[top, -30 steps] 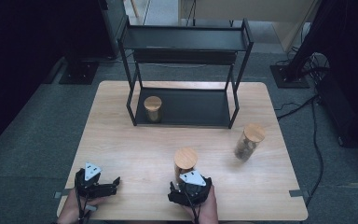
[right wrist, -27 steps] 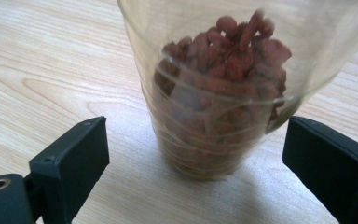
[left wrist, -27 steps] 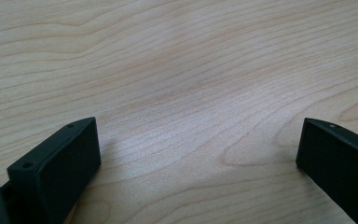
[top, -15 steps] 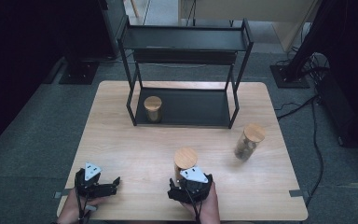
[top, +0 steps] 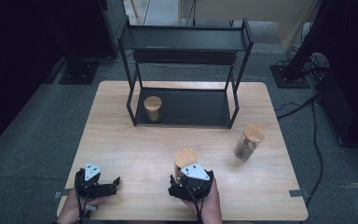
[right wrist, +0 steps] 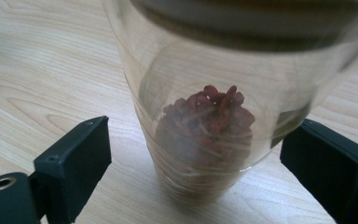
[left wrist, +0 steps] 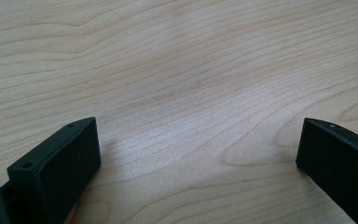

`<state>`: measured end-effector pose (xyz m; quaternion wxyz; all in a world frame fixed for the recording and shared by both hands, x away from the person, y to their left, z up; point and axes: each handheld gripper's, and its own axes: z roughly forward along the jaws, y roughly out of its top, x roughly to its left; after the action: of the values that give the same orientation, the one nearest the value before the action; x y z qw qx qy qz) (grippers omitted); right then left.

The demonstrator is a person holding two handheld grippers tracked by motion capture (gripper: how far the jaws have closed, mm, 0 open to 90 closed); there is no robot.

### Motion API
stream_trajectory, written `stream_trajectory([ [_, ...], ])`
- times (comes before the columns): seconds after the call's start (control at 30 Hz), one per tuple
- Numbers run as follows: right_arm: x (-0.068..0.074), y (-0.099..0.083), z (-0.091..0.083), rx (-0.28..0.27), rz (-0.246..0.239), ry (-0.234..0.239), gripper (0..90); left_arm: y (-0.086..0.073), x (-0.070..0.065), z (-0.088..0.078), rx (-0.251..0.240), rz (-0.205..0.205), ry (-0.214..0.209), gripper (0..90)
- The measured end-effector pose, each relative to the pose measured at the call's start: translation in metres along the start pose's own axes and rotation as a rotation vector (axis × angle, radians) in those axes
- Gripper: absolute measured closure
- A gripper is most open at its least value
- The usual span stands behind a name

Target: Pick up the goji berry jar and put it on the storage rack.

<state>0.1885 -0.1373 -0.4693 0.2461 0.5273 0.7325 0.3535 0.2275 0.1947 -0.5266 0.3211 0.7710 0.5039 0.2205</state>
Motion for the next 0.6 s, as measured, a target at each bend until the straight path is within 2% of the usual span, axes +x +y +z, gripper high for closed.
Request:
stream_trajectory([
  [0.33, -0.001, 0.010, -0.005, -0.012, 0.003, 0.005, 8.8, 0.000, 0.000, 0.000, 0.000, 0.000, 0.000, 0.0],
  [0.43, -0.001, 0.013, -0.005, -0.018, 0.003, 0.003, 12.4, 0.000, 0.000, 0.000, 0.000, 0.000, 0.000, 0.0],
  [0.6, -0.001, 0.017, -0.004, -0.022, 0.008, -0.001, 13.2, 0.000, 0.000, 0.000, 0.001, 0.000, 0.000, 0.0],
])
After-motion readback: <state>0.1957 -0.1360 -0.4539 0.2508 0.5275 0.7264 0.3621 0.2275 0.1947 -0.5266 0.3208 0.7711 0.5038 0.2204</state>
